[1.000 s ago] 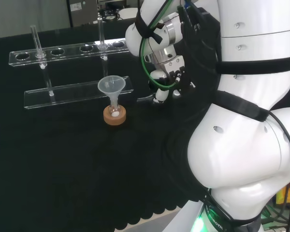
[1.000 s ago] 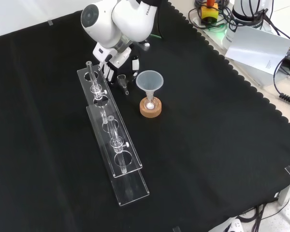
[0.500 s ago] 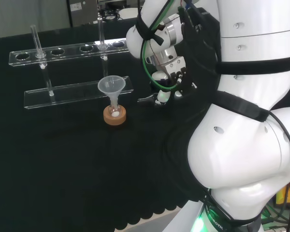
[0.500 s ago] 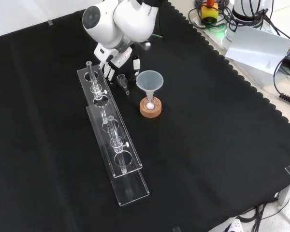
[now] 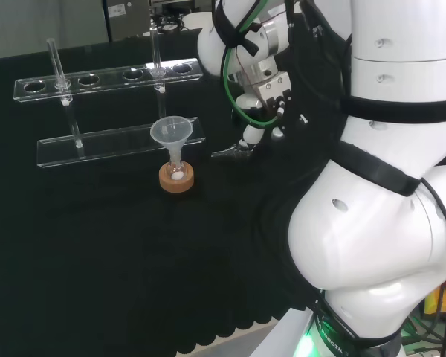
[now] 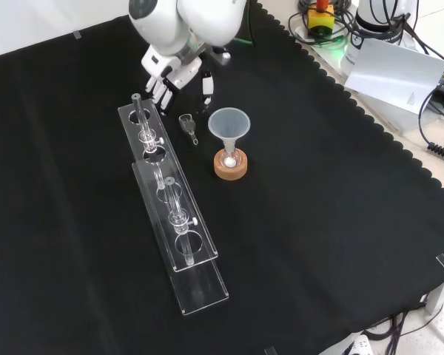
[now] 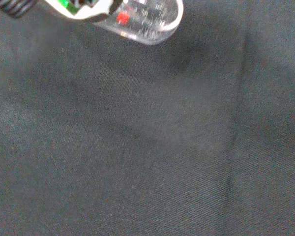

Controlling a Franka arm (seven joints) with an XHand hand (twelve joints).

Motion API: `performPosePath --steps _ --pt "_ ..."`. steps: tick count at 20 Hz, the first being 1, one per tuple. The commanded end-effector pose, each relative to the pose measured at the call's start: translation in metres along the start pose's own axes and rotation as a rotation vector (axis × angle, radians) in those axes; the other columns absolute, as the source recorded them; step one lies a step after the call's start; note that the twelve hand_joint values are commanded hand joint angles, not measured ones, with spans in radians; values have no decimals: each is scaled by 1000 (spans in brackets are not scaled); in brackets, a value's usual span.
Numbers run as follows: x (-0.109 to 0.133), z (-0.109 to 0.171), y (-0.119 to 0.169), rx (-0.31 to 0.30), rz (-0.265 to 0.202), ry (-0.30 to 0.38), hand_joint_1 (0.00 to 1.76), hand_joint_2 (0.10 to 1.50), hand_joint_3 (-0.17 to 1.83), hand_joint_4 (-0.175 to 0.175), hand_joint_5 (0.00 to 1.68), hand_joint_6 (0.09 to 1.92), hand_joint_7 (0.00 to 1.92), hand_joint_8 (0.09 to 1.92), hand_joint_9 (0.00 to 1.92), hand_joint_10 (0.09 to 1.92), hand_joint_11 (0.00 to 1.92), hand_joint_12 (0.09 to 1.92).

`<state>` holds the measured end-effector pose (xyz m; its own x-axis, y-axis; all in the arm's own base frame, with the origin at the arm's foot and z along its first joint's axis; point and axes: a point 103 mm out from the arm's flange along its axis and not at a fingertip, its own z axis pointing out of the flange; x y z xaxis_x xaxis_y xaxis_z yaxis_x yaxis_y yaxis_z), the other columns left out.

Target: Put the weighing funnel back on the table.

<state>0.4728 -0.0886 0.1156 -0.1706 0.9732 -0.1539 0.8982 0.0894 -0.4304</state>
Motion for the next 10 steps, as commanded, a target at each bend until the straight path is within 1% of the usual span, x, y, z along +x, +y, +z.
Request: performPosePath --steps 1,6,8,10 --pt "-10 -34 -39 -75 19 8 808 690 591 -75 359 163 243 779 501 693 273 1332" --pt "-13 -55 -66 -109 38 -9 806 691 589 -73 367 154 243 776 502 691 272 1333" --pt "-13 -66 -73 -123 37 -24 805 692 588 -73 372 152 243 776 503 691 271 1333" --pt "-10 -73 -81 -135 37 -23 804 692 588 -71 377 151 242 775 504 691 271 1333"
